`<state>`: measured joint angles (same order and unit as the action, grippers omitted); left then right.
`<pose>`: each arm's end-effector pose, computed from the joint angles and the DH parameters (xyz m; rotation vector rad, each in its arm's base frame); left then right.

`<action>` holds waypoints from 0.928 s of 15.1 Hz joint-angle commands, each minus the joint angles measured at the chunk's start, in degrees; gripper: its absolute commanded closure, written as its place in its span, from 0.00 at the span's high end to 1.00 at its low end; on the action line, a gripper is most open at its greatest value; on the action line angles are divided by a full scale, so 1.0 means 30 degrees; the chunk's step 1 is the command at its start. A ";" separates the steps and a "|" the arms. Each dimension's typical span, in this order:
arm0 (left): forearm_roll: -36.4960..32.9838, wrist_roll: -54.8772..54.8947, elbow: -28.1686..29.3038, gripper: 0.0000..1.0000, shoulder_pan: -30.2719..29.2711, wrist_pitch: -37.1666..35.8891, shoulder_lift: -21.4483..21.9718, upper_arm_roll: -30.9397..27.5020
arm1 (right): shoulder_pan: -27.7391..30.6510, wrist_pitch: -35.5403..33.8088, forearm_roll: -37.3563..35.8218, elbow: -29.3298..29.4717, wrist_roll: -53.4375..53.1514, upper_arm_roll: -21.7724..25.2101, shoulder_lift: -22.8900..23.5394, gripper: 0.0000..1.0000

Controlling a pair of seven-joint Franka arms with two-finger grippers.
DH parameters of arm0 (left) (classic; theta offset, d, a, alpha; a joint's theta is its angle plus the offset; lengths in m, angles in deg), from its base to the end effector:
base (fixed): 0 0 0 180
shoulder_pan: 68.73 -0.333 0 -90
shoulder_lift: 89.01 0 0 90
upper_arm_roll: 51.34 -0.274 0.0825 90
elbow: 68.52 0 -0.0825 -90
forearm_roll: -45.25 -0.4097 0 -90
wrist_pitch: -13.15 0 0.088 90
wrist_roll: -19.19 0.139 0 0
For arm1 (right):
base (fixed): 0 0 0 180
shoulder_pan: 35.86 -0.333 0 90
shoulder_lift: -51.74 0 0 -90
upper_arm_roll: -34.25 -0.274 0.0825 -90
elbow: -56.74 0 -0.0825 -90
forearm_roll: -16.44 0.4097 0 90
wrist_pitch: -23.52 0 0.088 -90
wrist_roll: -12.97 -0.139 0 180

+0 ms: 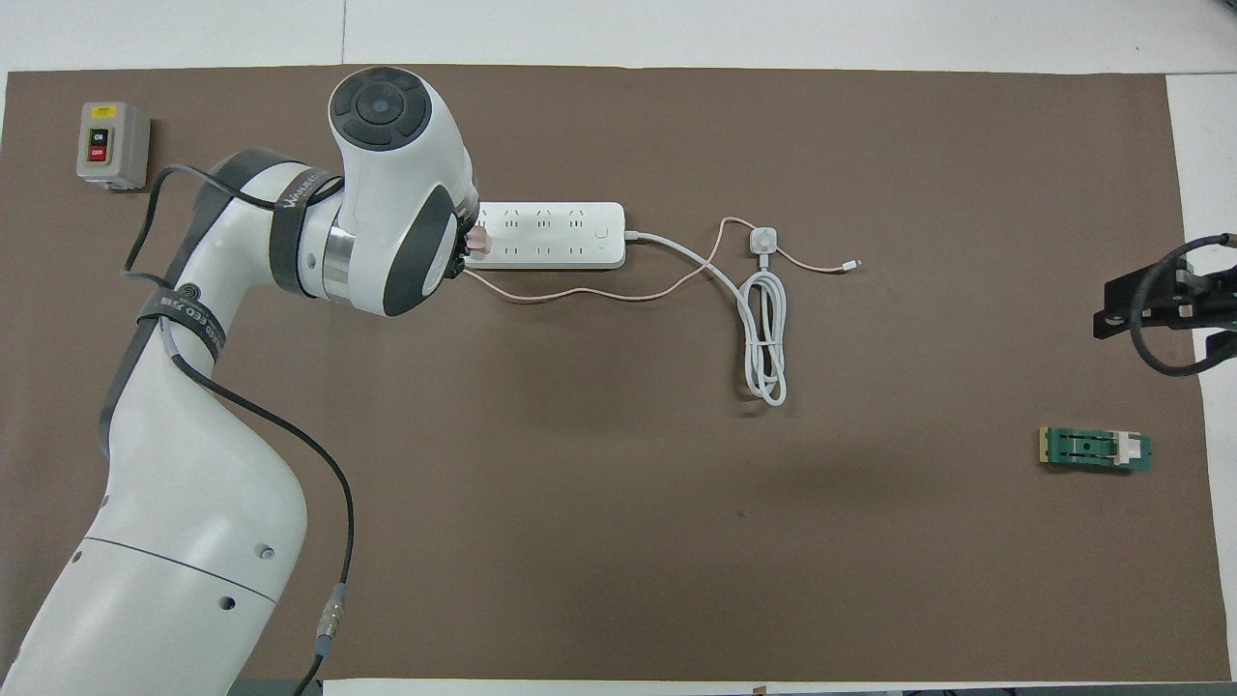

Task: Plug charger into power strip
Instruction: 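Push the pink plug into the power strip socket with the left gripper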

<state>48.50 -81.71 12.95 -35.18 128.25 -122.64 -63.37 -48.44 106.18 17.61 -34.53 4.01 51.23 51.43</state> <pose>0.6560 -0.2845 0.2845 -2.4122 -1.9793 -0.0970 0.5577 -0.0402 0.5327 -3.0962 0.3607 0.2277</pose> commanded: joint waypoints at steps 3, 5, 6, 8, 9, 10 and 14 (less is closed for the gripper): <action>0.0234 0.0146 0.1084 0.00 0.0624 0.0598 -0.0363 -0.0092 | 0.0120 -0.0132 0.0311 -0.0165 0.0177 -0.0036 -0.0251 1.00; 0.0235 0.0175 0.1084 0.00 0.0624 0.0598 -0.0479 -0.0121 | 0.0120 -0.0132 0.0311 -0.0165 0.0177 -0.0036 -0.0280 1.00; 0.0235 0.0175 0.1084 0.00 0.0624 0.0627 -0.0509 -0.0092 | 0.0149 -0.0132 0.0311 -0.0165 0.0177 -0.0036 -0.0280 1.00; 0.0235 0.0175 0.1084 0.00 0.0624 0.0686 -0.0597 -0.0092 | 0.0149 -0.0132 0.0311 -0.0165 0.0177 -0.0036 -0.0280 1.00; 0.0235 0.0175 0.1084 0.00 0.0624 0.0686 -0.0597 -0.0092 | 0.0149 -0.0132 0.0311 -0.0165 0.0177 -0.0036 -0.0280 1.00; 0.0235 0.0175 0.1084 0.00 0.0624 0.0686 -0.0597 -0.0121 | 0.0149 -0.0132 0.0311 -0.0165 0.0206 -0.0036 -0.0280 1.00; 0.0264 0.0727 0.1200 0.00 0.0508 0.1095 -0.0831 -0.0092 | 0.0120 -0.0132 0.0311 -0.0165 0.0177 -0.0036 -0.0251 1.00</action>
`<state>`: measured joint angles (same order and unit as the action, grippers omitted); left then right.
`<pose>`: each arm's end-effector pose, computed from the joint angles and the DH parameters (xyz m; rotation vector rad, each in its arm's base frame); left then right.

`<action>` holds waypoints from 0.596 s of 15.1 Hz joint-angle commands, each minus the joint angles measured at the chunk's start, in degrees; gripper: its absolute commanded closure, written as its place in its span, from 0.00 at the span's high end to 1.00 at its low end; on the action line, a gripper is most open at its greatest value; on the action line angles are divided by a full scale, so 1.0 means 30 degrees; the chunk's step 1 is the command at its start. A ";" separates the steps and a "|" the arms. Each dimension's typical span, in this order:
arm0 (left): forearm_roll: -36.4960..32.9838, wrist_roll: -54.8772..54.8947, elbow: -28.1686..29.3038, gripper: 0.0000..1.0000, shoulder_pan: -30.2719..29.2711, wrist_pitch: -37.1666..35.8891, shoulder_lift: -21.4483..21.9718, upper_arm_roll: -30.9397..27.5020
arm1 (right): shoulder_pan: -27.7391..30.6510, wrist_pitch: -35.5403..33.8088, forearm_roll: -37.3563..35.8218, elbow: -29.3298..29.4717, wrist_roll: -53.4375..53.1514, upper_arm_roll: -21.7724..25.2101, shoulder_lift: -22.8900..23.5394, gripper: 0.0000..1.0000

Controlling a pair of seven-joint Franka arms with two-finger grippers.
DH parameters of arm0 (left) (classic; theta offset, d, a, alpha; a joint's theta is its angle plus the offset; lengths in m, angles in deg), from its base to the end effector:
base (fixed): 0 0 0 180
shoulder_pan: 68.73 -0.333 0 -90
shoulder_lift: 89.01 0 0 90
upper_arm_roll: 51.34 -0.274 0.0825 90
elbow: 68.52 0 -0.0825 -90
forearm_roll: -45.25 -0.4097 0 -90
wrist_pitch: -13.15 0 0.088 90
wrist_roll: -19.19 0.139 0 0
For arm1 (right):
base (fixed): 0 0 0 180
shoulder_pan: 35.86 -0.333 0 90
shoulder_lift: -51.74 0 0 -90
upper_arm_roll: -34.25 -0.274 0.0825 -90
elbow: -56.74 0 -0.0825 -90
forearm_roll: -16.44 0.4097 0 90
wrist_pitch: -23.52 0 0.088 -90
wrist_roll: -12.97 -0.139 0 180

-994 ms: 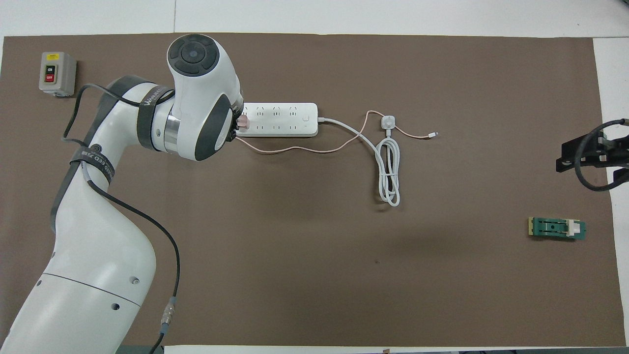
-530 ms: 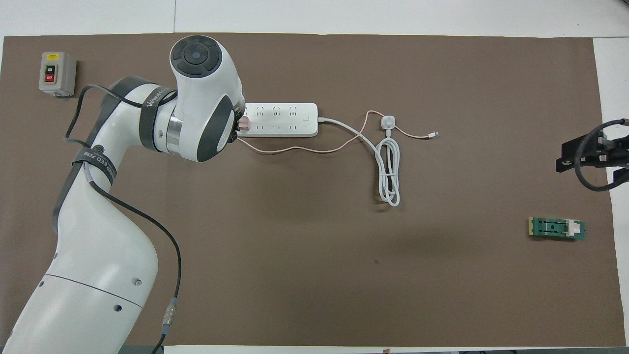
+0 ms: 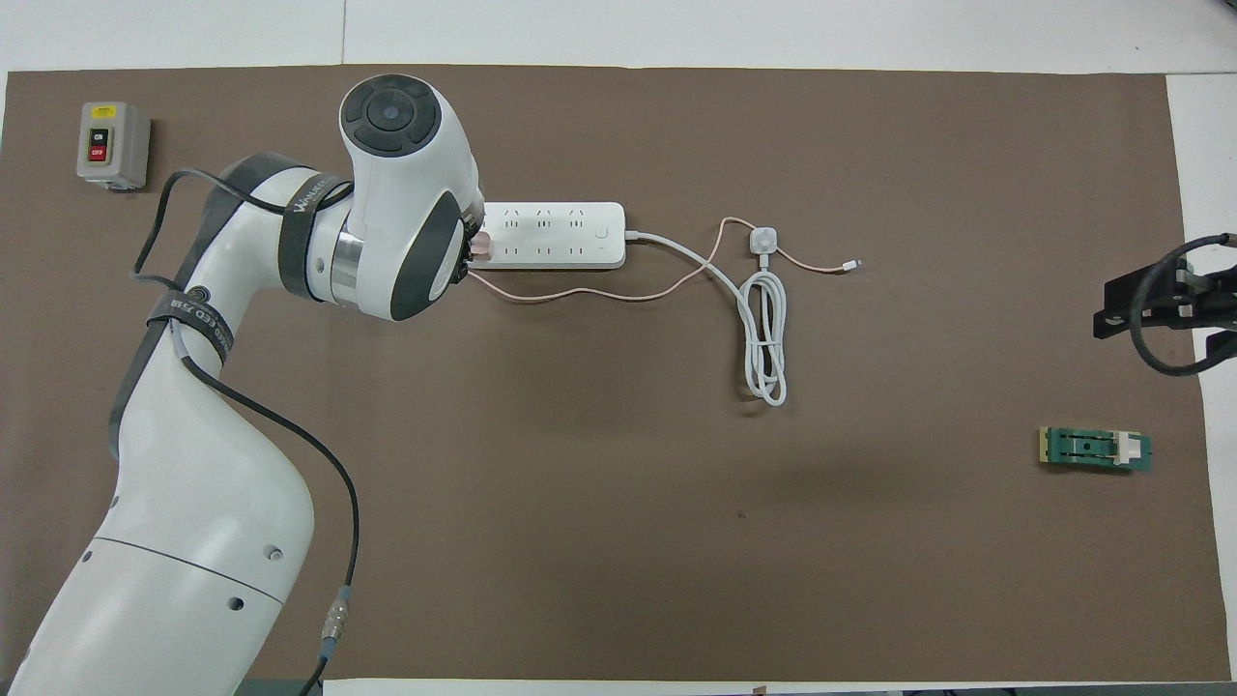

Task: Plug charger into power strip
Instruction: 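Push the pink plug into the power strip socket with the left gripper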

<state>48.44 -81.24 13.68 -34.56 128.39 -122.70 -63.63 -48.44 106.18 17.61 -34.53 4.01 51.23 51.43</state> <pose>0.6519 -0.2871 0.2781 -2.4180 -1.9544 -0.0940 0.5577 -0.0402 0.5327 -3.0962 0.3607 0.2277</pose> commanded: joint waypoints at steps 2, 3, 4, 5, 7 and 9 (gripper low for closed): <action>0.0488 0.1627 0.1135 0.00 0.0124 0.1019 -0.0753 -0.0004 | 0.0149 -0.0132 0.0311 -0.0165 0.0177 -0.0036 -0.0251 1.00; 0.0548 0.1717 0.1397 0.00 0.0123 0.1280 -0.0753 -0.0004 | 0.0149 -0.0132 0.0311 -0.0165 0.0177 -0.0036 -0.0250 1.00; 0.0548 0.2008 0.1979 0.00 0.0152 0.1921 -0.0666 -0.0004 | 0.0149 -0.0132 0.0311 -0.0165 0.0177 -0.0036 -0.0250 1.00; 0.0577 0.2271 0.2739 0.00 0.0152 0.2768 -0.0491 -0.0033 | 0.0149 -0.0132 0.0311 -0.0165 0.0206 -0.0036 -0.0279 1.00; 0.0578 0.2274 0.3739 0.00 0.0152 0.3769 -0.0080 -0.0033 | 0.0149 -0.0132 0.0311 -0.0165 0.0206 -0.0036 -0.0280 1.00; 0.0607 0.2158 0.3772 0.00 0.0064 0.3860 -0.0137 -0.0033 | 0.0149 -0.0132 0.0311 -0.0165 0.0177 -0.0036 -0.0279 1.00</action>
<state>49.12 -76.45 19.91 -34.57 134.78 -119.43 -63.63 -48.44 106.18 17.61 -34.53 4.01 51.23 51.43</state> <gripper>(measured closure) 0.683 0.000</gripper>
